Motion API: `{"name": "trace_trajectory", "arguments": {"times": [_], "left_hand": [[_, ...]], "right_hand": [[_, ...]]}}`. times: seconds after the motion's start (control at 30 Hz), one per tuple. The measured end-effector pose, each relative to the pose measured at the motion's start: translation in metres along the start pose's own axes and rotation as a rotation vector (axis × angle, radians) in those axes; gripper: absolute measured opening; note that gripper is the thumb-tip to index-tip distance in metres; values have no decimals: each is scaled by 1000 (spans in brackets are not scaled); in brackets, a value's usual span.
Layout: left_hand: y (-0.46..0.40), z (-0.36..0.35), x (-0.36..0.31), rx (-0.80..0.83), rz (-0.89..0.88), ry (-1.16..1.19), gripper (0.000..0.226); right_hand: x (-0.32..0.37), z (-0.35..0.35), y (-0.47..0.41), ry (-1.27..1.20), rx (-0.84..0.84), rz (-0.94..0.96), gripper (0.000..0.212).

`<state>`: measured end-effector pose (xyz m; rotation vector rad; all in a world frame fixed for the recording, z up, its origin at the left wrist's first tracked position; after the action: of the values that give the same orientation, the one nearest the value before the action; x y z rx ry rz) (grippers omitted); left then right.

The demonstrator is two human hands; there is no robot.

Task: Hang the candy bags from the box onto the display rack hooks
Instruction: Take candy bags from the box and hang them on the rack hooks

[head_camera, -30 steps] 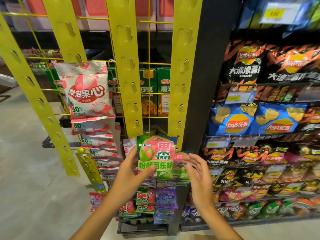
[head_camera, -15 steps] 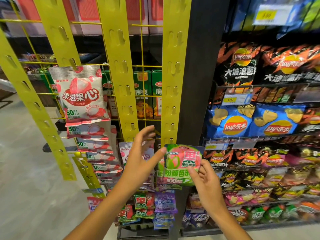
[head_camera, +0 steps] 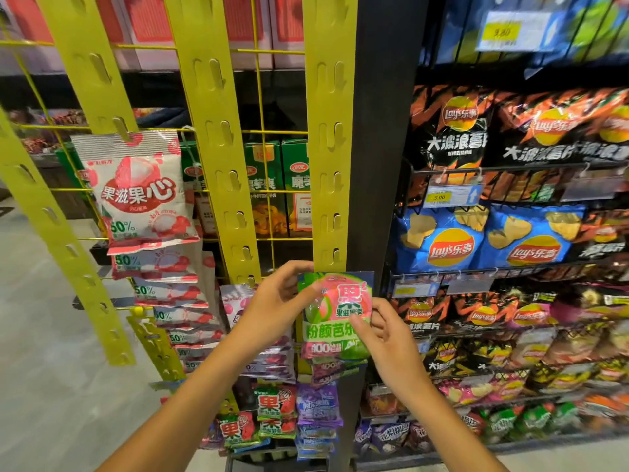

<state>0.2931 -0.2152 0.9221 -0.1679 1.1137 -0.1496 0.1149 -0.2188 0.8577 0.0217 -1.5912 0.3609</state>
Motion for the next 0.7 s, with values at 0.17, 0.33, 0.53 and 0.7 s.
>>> {"name": "trace_trajectory", "arguments": {"times": [0.17,0.33,0.53,0.7], "left_hand": [[-3,-6,7,-22,13,31,28],[-4,-7,14,-66,-19,-76,20],[-5,-7,26,-37,-32,-130,25],[-1,-9,29,-25,-48,-155,26]], "right_hand": [[-9,4,-3,-31,-30,-30,20],[-17,6,-1,0,-11,-74,17],[-22,5,-2,56,33,-87,16],[-30,3,3,49,32,-100,19]]}}
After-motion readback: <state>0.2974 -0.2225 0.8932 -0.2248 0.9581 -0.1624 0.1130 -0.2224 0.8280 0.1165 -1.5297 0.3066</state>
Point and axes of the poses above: each hand's wrist, its own y-axis away from the middle knuckle, its own z-axis out of the back of the hand, x = y × z, the point moved 9 cm from there along -y, towards the middle knuckle, and after that the axes turned 9 degrees about -y, right-handed, at the moved point
